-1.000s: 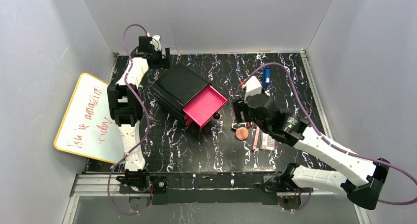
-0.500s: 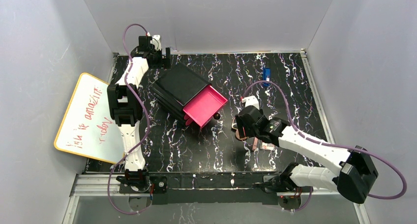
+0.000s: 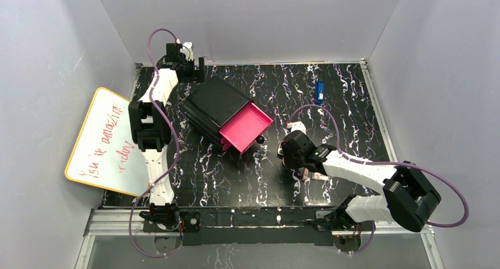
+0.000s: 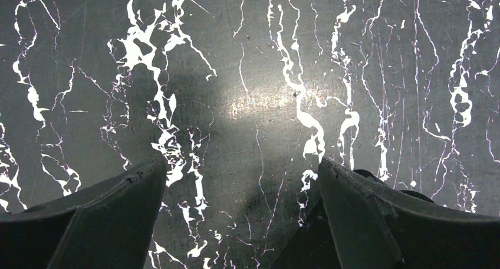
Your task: Organize the makeup
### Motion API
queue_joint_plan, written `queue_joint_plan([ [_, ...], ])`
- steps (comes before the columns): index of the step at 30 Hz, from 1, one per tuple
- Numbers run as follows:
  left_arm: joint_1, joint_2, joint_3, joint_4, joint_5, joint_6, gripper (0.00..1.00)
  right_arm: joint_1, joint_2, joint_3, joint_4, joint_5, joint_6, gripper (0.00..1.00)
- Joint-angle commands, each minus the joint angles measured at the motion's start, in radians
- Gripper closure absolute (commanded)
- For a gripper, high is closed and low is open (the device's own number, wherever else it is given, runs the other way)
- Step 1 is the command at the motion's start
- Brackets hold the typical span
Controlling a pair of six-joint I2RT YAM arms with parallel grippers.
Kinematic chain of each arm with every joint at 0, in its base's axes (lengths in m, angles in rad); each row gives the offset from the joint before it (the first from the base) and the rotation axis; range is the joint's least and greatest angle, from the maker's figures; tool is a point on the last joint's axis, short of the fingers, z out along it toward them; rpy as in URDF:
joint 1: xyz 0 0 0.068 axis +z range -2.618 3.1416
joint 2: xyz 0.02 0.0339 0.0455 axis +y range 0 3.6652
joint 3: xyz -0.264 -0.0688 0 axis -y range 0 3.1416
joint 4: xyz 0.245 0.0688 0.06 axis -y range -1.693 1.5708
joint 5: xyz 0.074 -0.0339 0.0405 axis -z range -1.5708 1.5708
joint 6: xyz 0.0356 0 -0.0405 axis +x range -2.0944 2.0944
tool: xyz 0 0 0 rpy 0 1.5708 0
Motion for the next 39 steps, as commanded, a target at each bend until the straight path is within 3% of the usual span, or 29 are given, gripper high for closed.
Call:
queue_joint_plan([
  [1,0.000,-0.011,0.024,-0.024,0.019,0.013,0.03,-0.018,0.041,-0.007,0.117,-0.028,0.007,0.45],
  [5,-0.001,-0.011,0.025,-0.026,0.018,0.035,0.03,-0.024,0.081,0.012,0.124,-0.026,-0.004,0.67],
  [12,0.000,-0.009,0.027,-0.029,0.014,0.043,0.03,-0.025,0.051,0.055,0.049,-0.023,0.001,0.96],
  [20,0.001,-0.005,0.031,-0.030,0.020,0.038,0.03,0.011,-0.102,0.263,-0.214,0.050,-0.022,0.99],
  [25,0.000,-0.004,0.031,-0.030,0.033,0.032,0.03,0.029,-0.101,0.438,-0.315,0.095,-0.065,0.99],
  [29,0.001,-0.002,0.031,-0.030,0.038,0.028,0.03,0.044,-0.053,0.533,-0.311,0.097,-0.107,0.99],
  [39,-0.005,0.003,0.028,-0.030,0.046,0.027,0.03,0.058,0.197,0.688,-0.110,0.041,-0.174,0.98],
])
